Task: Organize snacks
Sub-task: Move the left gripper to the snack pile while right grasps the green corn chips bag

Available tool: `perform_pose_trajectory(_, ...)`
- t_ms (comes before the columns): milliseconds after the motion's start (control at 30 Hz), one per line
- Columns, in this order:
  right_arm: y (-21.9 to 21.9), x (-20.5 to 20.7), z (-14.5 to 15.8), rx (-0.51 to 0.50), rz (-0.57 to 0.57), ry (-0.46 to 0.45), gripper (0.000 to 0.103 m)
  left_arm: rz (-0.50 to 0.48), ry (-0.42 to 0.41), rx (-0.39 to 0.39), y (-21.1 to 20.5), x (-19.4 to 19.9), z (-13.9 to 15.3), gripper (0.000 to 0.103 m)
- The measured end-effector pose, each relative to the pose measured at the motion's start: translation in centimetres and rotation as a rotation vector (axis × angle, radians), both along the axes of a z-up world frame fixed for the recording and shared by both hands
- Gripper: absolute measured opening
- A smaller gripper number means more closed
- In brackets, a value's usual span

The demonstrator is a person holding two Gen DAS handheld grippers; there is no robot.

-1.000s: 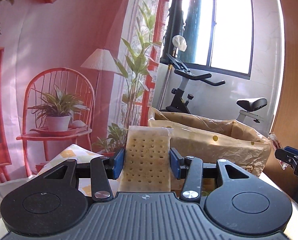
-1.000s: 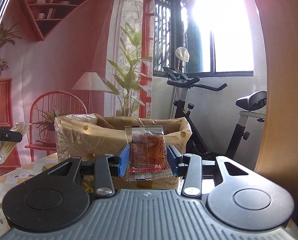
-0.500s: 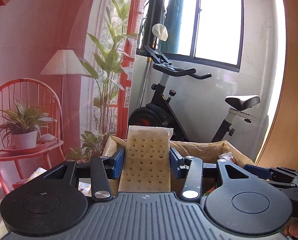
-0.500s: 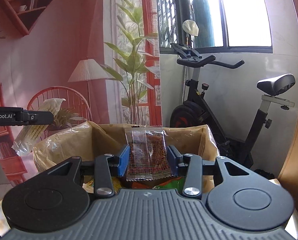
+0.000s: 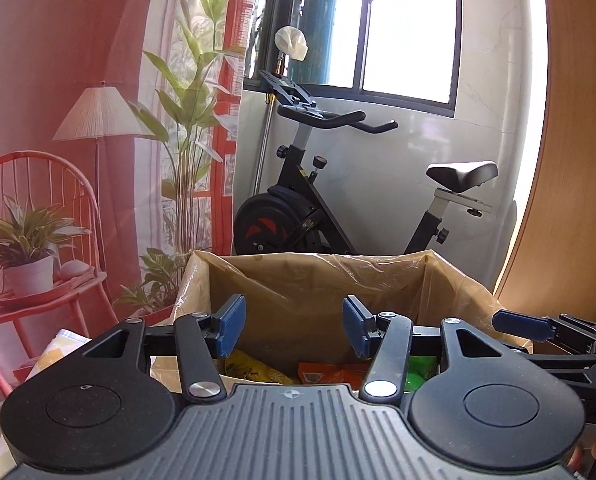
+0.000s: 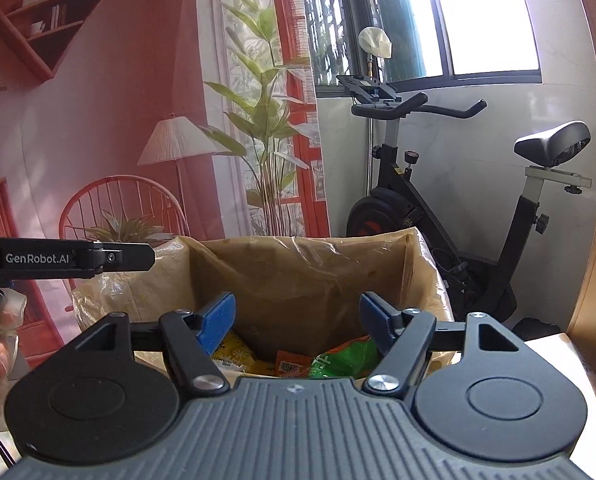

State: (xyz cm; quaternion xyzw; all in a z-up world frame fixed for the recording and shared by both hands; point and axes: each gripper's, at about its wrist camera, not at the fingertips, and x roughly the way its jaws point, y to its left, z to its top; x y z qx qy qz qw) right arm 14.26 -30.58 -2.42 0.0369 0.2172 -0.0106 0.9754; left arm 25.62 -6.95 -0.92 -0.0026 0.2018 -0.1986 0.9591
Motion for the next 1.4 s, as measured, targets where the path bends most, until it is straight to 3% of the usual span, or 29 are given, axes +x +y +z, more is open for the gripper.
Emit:
perform_pose_trajectory(367, 2.8, -4.9, -0.6, 0.043, 0.026, -0.022, 0.072, -0.001, 0.056, 0.024, 4.4, -5.0, -1.4, 0.056)
perform_pose_trajectory(600, 5.1, -6.3, -4.2, 0.055, 0.009, 0.07, 0.072, 0.004, 0.125, 0.03, 6.0, -6.6, -4.0, 0.056)
perform_pose_trajectory(967, 4.4, -7.0, -7.9, 0.09, -0.028, 0.212, 0.072, -0.013, 0.178, 0.01, 5.8, -7.4, -6.0, 0.056)
perform_pose_trajectory(1400, 4.6, -10.8, -11.1, 0.123, 0.048, 0.36, 0.072, -0.048, 0.283, 0.025, 6.1, -9.0, -10.0, 0.056)
